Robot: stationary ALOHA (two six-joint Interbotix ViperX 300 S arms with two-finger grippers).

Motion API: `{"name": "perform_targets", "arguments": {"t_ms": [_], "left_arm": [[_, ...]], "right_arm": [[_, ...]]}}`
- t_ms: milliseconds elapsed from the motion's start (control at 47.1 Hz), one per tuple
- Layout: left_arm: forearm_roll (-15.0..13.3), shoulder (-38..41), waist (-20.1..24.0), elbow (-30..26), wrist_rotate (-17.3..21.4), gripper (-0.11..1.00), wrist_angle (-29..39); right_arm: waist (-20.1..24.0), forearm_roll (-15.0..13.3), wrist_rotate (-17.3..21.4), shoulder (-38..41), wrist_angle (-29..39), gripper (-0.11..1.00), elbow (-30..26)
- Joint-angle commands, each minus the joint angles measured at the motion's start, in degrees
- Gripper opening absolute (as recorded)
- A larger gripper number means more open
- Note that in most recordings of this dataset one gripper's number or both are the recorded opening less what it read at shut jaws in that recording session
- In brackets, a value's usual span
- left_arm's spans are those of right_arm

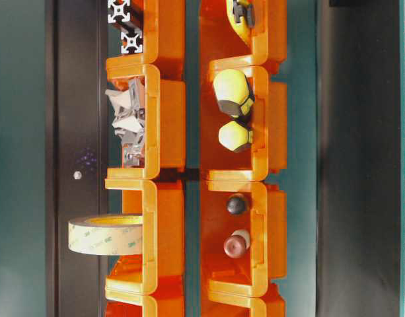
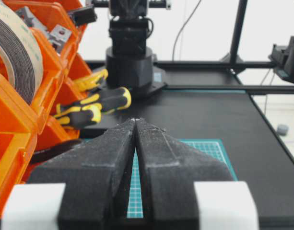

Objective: Pick vinyl tape from container rack with left arm.
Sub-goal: 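Move the left gripper up to the red vinyl tape in the top-left bin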

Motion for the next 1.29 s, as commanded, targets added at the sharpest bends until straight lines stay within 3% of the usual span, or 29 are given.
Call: {"name": "perform_targets", "arguments": {"t_ms": [0,85,191,424,806,1061,1273], "left_arm": [[3.08,-0.62,0.26,-5.98,-2.02,0.05,4.66],[3.16,-0.44,0.26,-10.90,-3.16,0.00,13.36],[3.16,-0.09,0.26,-17.67,-3.60,0.00,24.26],[3.34,3.60,0.79,-32.70,-3.60,0.00,43.95],[4.22,18.81,5.45,-55.63,-2.20,0.00,75.94],[4.39,27.16,7.38,-64.86,5.01,0.00,92.99],[4.57,29.79,10.11,-67.41,10.81,0.03,96.50]], "right_arm": [[0.53,0.44,0.53,0.35,-1.23,0.02,-1.85],[0.79,0.44,1.14,0.26,-1.85,0.11,-1.85],[0.88,0.44,2.02,0.26,-1.93,0.01,-1.85],[0.97,0.44,2.37,0.26,-1.93,0.01,-1.85],[0.88,0.44,2.37,0.18,-1.85,0.01,-1.85],[0.88,0.44,2.29,0.18,-1.67,0.01,-1.85],[0.88,0.44,2.29,-0.09,-1.58,0.01,-1.85]]}}
